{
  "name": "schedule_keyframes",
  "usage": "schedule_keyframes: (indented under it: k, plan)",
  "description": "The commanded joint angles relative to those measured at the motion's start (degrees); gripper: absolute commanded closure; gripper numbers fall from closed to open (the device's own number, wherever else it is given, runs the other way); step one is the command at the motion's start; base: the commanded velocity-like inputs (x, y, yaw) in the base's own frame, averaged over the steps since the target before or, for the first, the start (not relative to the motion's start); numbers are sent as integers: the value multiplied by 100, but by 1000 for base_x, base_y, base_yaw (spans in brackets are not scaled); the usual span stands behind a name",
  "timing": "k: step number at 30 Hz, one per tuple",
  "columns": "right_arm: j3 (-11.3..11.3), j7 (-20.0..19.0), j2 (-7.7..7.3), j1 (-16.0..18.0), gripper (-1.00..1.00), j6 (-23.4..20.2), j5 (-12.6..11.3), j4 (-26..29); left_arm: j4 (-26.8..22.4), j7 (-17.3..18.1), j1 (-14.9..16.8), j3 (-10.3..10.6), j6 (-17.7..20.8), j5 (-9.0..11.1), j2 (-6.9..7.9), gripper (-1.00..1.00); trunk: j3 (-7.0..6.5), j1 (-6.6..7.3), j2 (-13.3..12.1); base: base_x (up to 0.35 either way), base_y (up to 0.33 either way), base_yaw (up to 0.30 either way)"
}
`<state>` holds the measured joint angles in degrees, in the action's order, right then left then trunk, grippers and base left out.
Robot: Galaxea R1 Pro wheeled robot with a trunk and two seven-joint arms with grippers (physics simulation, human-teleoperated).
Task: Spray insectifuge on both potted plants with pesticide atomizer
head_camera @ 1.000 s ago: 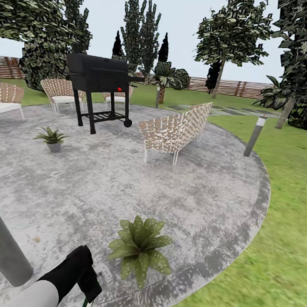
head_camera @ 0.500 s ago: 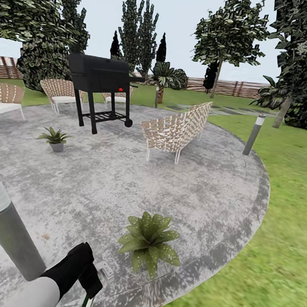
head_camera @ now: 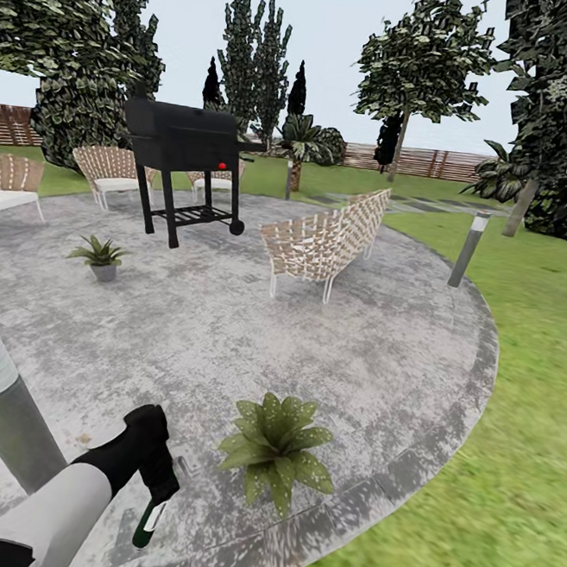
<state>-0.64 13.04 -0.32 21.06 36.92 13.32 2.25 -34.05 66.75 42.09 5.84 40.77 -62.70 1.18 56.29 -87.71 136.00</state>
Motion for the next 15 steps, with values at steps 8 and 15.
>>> schedule_keyframes:
  k: [8, 15]
  plan:
    - [-6, 50, -2, 4, -100, 8, 59, -5, 7, 53, 25, 82, 53, -40, -47, 100, 6, -1, 2, 262, 174, -136]
    - [-9, 50, -3, 4, -100, 8, 57, -5, -6, 897, 34, 981, 56, -62, 5, 100, 6, -1, 2, 32, 23, -216]
